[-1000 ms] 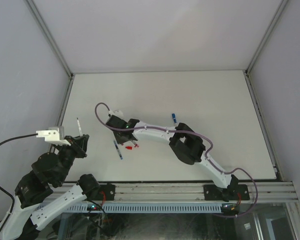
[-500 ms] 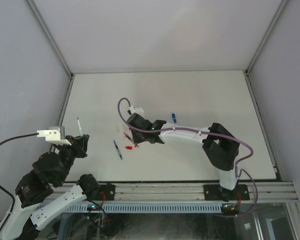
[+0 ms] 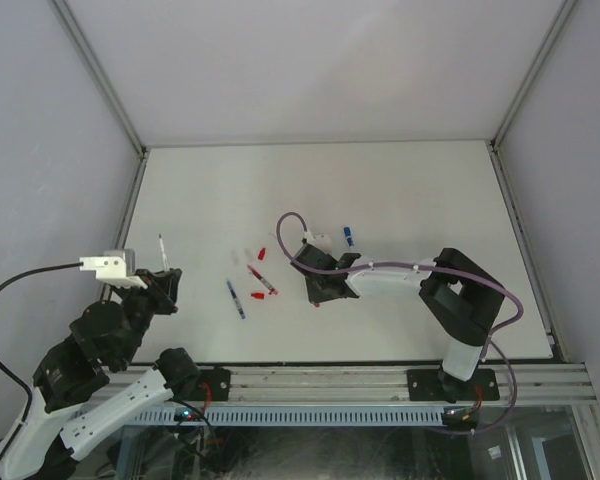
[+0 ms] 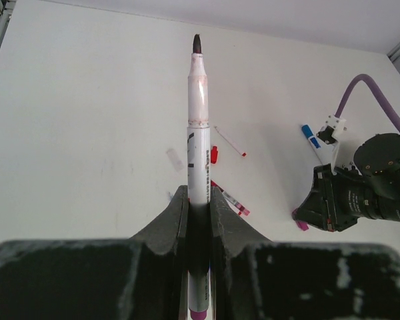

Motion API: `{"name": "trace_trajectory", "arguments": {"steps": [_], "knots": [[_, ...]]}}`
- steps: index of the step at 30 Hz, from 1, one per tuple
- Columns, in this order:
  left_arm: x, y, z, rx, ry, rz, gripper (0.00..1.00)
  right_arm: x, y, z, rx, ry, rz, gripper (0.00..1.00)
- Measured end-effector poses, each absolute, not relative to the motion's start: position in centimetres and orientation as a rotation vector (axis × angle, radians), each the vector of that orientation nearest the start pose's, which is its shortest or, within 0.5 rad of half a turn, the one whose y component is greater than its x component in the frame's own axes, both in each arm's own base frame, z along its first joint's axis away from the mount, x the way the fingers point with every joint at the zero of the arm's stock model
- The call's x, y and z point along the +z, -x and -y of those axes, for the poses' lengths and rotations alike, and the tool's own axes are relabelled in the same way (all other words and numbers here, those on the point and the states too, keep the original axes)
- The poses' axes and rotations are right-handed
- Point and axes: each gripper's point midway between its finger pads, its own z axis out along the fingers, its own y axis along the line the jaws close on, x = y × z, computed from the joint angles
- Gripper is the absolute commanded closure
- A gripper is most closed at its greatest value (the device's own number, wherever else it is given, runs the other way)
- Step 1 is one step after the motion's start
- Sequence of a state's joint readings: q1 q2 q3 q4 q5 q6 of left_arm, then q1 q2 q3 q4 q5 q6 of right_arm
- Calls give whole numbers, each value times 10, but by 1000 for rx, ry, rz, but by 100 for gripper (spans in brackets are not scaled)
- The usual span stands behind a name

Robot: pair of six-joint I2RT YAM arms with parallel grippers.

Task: Insert the pens into the pen caps
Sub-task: Move the pen cap to the center of the board.

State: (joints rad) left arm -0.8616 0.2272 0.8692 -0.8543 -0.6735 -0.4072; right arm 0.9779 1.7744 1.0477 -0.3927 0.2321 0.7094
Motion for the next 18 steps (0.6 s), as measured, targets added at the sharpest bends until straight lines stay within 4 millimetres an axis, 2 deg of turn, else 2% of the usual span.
{"name": "trace_trajectory", "arguments": {"steps": [5, 18], "knots": [[283, -160, 38, -329, 79, -1751, 100, 14, -221, -306, 263, 262, -2656, 79], [282, -161, 41, -326, 72, -1759, 100, 13, -217, -306, 295, 247, -2693, 77]]}}
